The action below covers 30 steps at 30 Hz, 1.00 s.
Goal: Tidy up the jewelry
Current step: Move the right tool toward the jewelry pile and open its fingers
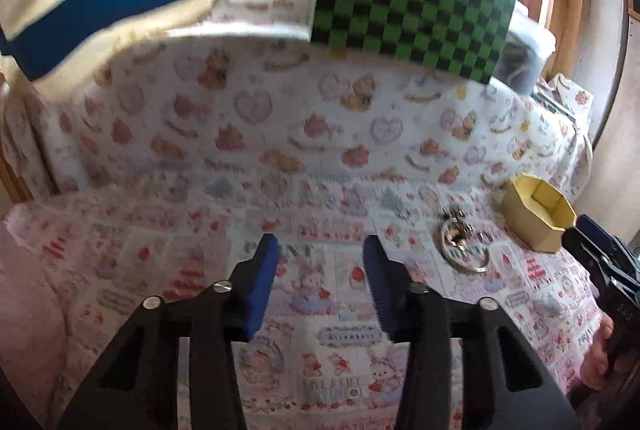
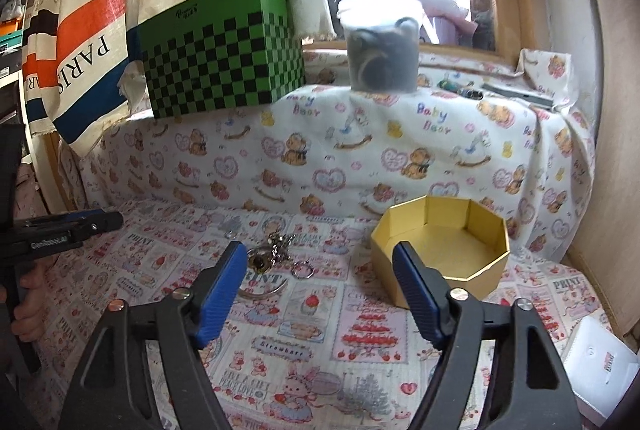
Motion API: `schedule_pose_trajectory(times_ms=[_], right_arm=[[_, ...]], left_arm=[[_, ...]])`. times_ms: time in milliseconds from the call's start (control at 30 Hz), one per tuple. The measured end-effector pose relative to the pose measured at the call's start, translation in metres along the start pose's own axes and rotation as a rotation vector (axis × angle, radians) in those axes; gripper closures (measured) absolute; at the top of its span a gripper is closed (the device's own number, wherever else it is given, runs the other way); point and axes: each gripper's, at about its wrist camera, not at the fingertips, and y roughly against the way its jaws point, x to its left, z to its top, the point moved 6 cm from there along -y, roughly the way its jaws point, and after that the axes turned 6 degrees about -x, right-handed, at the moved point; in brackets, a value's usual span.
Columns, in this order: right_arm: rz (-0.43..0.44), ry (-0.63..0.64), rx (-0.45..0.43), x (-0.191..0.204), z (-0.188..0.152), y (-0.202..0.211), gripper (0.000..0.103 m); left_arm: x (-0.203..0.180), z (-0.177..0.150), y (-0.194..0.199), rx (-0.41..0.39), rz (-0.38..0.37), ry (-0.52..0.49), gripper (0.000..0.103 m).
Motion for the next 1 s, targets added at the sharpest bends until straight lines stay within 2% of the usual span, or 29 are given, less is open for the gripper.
schedule_pose_trajectory(times_ms=[133,233,267,400,500,600,667,833,900,1000], right_arm=[[0.014,-0.070,0.053,-0.011,-0.005,-0.008,0.049],[0.019,-0.164,0.093,-0.029,-0.008,-0.013,0.051],[0.019,-0.183,0.099,-0.033,-0.008,-0.014,0.051],[-0.019,-0.218,0.089,-0.049,-0.004,-0.011,0.051],[-0.073,-0.199,0.033,-0.060,0.008,0.003,0.051],[-0.072,-0.216,0.001,-0.068,0.017,0.012,0.051],[-0.071,-0.216,0.008,-0.069,0.017,0.011,0.051],[-0.071,-0.196,0.026,-0.063,0.014,0.008,0.051],[-0.074,-0.199,0.030,-0.064,0.013,0.008,0.051],[-0.075,-0.216,0.038,-0.068,0.013,0.007,0.051]], left_arm=[[-0.030,-0.003,-0.004,0.032,-0.068,-0.069,0.059],[-0.063,-0.005,-0.013,0.090,-0.114,-0.114,0.037],[-0.073,-0.005,-0.016,0.103,-0.122,-0.118,0.035],[-0.111,-0.007,-0.033,0.177,-0.166,-0.153,0.034],[-0.136,-0.016,-0.048,0.254,-0.191,-0.215,0.034],[-0.151,-0.027,-0.067,0.332,-0.155,-0.284,0.034],[-0.154,-0.027,-0.077,0.340,-0.125,-0.295,0.034],[-0.160,-0.023,-0.091,0.341,-0.124,-0.276,0.035],[-0.160,-0.020,-0.093,0.324,-0.118,-0.271,0.046],[-0.156,-0.018,-0.096,0.326,-0.129,-0.246,0.047]])
